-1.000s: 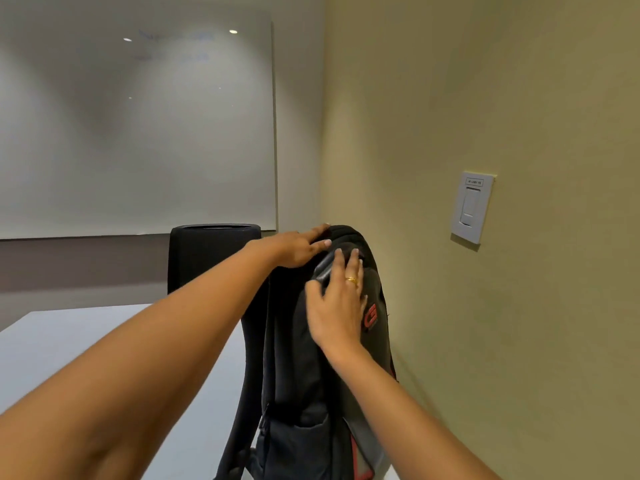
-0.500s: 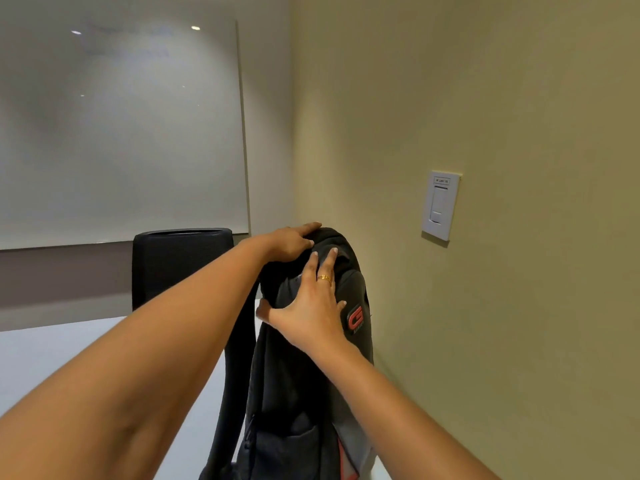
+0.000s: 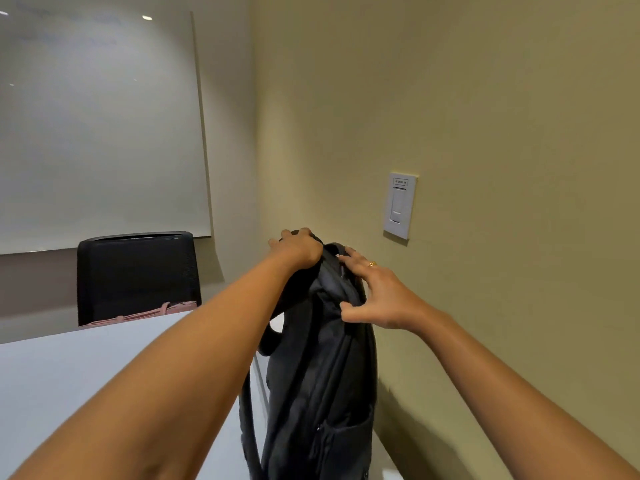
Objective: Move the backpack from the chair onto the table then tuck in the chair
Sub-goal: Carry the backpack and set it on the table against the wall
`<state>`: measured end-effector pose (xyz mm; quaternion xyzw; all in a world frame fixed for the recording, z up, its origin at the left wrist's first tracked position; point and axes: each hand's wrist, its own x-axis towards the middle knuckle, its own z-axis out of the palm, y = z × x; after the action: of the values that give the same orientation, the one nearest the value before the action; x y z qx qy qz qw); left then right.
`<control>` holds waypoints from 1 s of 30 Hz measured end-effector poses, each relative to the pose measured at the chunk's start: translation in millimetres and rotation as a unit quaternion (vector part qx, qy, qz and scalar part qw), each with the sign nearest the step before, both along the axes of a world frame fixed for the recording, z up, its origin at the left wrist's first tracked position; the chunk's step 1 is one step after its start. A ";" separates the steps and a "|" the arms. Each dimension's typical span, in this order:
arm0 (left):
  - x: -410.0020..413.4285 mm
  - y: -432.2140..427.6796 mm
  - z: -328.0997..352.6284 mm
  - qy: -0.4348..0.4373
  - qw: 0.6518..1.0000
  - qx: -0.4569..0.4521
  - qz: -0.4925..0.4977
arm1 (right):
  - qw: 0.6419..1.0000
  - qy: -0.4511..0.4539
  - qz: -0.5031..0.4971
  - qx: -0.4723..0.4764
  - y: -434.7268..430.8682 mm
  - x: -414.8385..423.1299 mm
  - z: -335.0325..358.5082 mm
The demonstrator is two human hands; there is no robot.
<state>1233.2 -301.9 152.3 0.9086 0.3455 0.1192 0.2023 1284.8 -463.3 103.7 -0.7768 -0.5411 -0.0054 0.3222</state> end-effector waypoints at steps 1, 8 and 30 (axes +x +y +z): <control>3.1 -4.5 -1.3 -0.006 1.000 0.004 0.009 | 1.000 -0.009 -0.007 0.005 -7.0 6.9 1.5; 31.1 -21.6 -14.5 -0.080 0.997 -0.020 0.006 | 0.990 -0.065 -0.108 0.057 -36.4 35.2 -11.0; 86.4 -45.4 -43.6 -0.122 0.965 -0.060 -0.226 | 0.934 -0.028 -0.321 0.157 -54.1 28.7 -26.9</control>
<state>1319.6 -347.3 108.6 0.9278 0.1105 0.1595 0.3186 1313.6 -517.4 76.8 -0.8482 -0.2641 -0.2152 0.4057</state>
